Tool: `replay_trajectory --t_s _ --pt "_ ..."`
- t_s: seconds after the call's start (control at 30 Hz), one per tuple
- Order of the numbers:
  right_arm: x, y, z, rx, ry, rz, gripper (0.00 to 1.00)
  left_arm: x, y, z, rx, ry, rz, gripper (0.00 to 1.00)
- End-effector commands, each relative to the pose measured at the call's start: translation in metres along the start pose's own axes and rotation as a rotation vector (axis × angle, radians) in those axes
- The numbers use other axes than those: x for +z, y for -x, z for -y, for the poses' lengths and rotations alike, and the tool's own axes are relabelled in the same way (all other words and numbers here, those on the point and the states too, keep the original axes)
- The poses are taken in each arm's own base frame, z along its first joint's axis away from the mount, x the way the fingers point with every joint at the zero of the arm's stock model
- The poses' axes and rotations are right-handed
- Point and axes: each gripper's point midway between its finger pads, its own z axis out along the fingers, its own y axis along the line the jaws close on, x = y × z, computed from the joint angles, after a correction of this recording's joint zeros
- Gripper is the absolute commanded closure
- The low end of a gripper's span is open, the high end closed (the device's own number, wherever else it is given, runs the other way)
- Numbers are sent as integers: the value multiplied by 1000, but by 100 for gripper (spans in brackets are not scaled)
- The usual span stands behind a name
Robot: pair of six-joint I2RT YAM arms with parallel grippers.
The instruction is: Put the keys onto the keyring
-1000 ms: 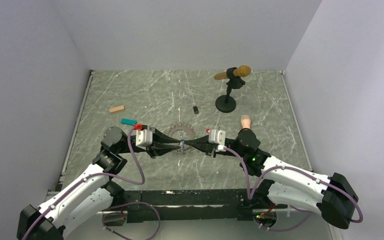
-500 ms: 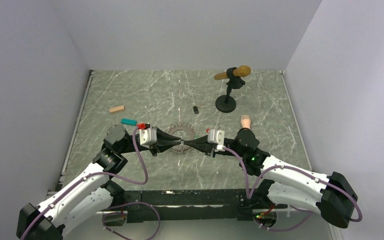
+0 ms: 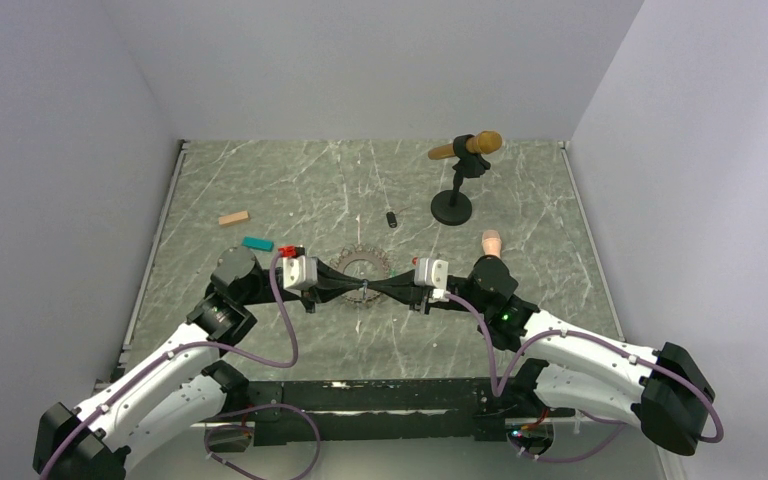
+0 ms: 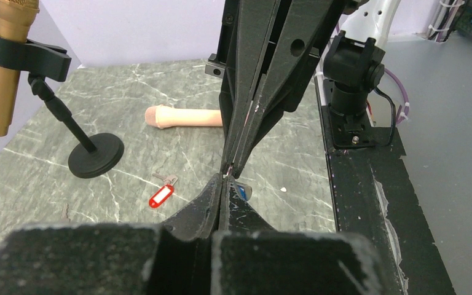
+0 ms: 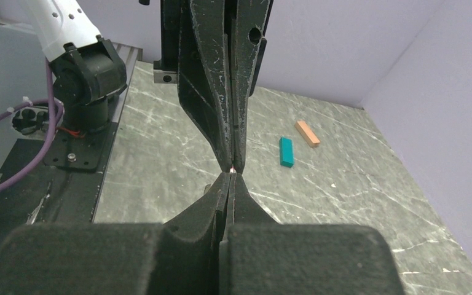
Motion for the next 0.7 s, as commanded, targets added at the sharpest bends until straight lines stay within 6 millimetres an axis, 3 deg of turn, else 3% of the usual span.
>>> replay_trajectory --t_s 0.0,0.13,0.27,0.67 --pt "7 31 5 -45 8 82 100 3 16 0 46 -25 19 100" --pt "6 28 4 -41 10 74 100 2 17 -1 57 -15 11 100" --pt "7 25 5 -31 10 59 90 0 13 -3 65 4 -18 100" --pt "8 17 2 -26 28 28 87 -2 14 -5 82 29 -32 100"
